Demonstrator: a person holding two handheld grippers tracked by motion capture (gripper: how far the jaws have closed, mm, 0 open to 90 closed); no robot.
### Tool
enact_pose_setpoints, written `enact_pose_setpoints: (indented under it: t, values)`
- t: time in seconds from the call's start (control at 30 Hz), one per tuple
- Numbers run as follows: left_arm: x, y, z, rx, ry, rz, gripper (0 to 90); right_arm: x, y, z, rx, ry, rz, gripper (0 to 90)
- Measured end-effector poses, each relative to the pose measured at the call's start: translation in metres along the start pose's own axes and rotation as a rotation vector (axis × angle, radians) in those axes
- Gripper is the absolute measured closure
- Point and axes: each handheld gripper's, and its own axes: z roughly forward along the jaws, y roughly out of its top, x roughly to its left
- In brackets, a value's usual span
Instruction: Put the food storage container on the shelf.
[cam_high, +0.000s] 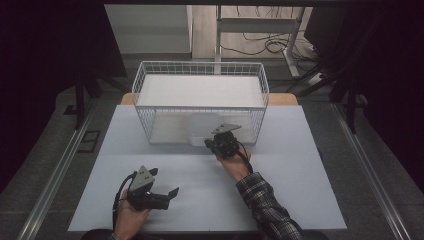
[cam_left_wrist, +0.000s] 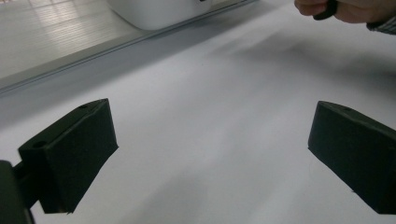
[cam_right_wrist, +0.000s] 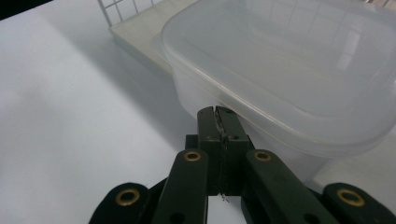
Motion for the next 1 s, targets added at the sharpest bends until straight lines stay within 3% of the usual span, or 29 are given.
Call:
enact_pose_setpoints:
  t: [0.3,0.87,1.0]
  values:
    - [0.0,-0.001,0.002,-0.004,0.004,0.029,1.5,-0.008,0.009,0.01,0.002,-0.021,0.001,88.7]
    - [0.006,-0.002,0.0,-0.027,-0.009,0.002,3.1,-0.016,0.016,0.019,0.002,-0.03,0.022,88.3]
    - [0.007,-0.002,0.0,-0.026,-0.007,-0.001,3.1,-0.013,0.014,0.016,-0.001,-0.007,0.024,79.9]
